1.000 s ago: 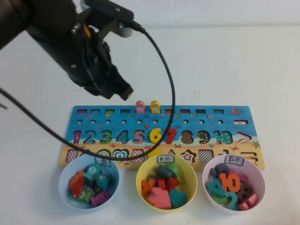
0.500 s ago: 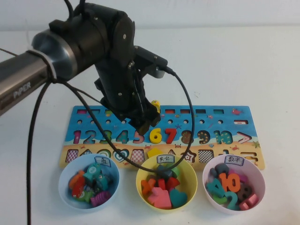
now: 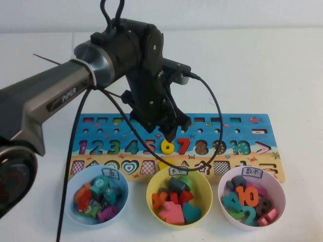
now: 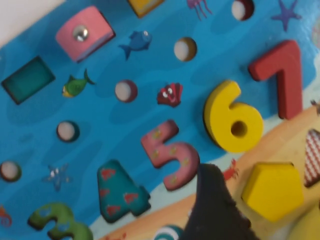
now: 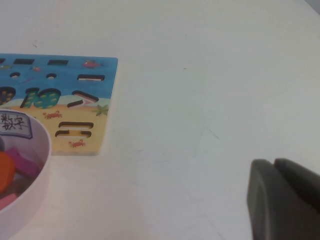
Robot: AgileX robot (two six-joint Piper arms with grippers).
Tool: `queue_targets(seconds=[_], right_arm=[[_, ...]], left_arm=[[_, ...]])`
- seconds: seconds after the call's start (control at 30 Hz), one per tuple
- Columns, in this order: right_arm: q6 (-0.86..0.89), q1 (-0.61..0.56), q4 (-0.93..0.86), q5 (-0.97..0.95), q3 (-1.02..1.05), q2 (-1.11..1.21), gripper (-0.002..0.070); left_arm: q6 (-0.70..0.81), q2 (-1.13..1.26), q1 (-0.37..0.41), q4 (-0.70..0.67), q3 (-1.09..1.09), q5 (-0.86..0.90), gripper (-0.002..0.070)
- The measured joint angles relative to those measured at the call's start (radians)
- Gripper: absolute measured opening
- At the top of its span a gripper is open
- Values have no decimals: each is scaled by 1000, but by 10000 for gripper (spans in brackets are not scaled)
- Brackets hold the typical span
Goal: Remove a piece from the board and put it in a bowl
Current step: Pick up the "number 6"
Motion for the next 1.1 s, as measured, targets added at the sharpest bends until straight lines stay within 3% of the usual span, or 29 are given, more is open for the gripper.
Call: queue_targets(seconds=[0.2,1.1], right_arm=[[0,0,0,0,0,0,-17],[0,0,0,0,0,0,-17]], left_arm=[[-2,60,0,-4,-18,-8,353],[-86,103,-18,-2,-20,-81,353]])
